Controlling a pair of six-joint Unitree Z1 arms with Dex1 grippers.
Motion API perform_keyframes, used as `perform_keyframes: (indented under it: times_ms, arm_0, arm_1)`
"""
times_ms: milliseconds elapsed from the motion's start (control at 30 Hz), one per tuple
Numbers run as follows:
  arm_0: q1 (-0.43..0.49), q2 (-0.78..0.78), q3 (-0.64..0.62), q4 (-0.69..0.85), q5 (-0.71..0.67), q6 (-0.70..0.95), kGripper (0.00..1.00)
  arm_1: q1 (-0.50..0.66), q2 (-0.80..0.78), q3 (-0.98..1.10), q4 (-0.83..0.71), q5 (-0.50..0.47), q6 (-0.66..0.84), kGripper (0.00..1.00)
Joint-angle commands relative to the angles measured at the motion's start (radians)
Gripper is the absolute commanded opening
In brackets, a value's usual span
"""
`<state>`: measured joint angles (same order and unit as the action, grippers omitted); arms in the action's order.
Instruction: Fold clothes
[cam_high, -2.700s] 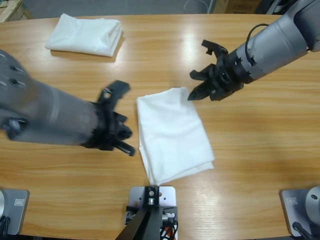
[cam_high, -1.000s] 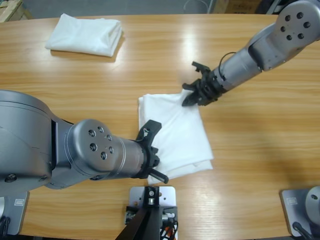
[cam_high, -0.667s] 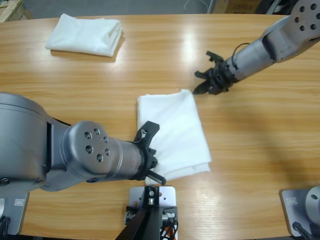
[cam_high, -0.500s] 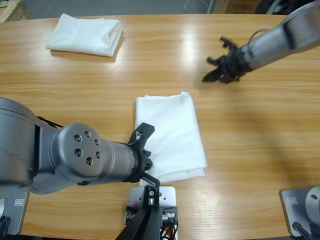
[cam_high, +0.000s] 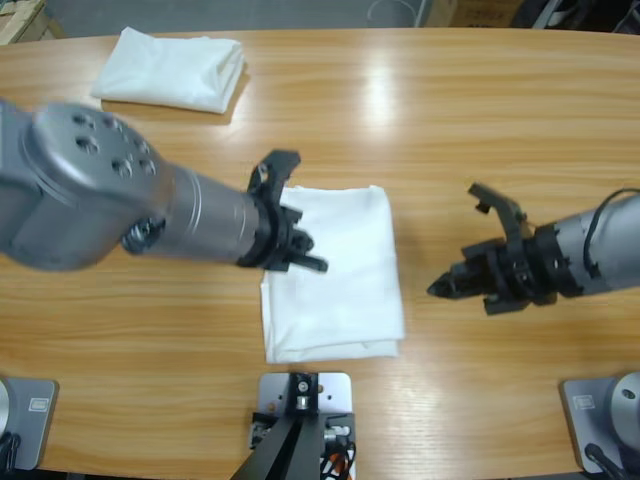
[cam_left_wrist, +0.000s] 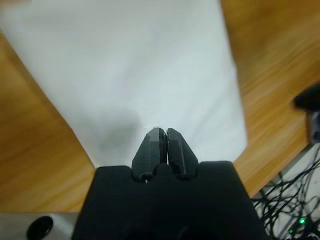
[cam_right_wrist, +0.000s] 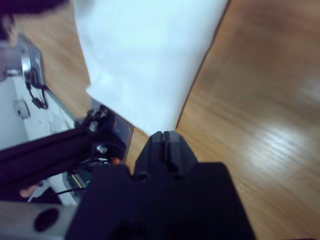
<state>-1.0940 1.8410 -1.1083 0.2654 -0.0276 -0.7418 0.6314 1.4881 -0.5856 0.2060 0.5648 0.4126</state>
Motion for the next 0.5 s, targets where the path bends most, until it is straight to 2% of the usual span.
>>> perform_keyframes:
  times_ms: [33, 100, 267, 500]
  arm_0:
    - [0.034, 0.079, -0.035, 0.011, -0.014, 0.009, 0.0]
    - [0.037, 0.092, -0.03, 0.011, -0.014, 0.009, 0.0]
    - [0.055, 0.145, -0.028, 0.003, -0.012, 0.009, 0.0]
    - [0.132, 0.179, -0.027, -0.017, -0.016, 0.025, 0.0]
  arm_1:
    - [0.155, 0.112, 0.039, -0.203, 0.025, 0.122, 0.0]
    - [0.191, 0.156, 0.039, -0.252, 0.022, 0.143, 0.0]
    - [0.2, 0.303, 0.068, -0.372, 0.02, 0.156, 0.0]
    - [0.208, 0.342, 0.096, -0.377, 0.008, 0.175, 0.0]
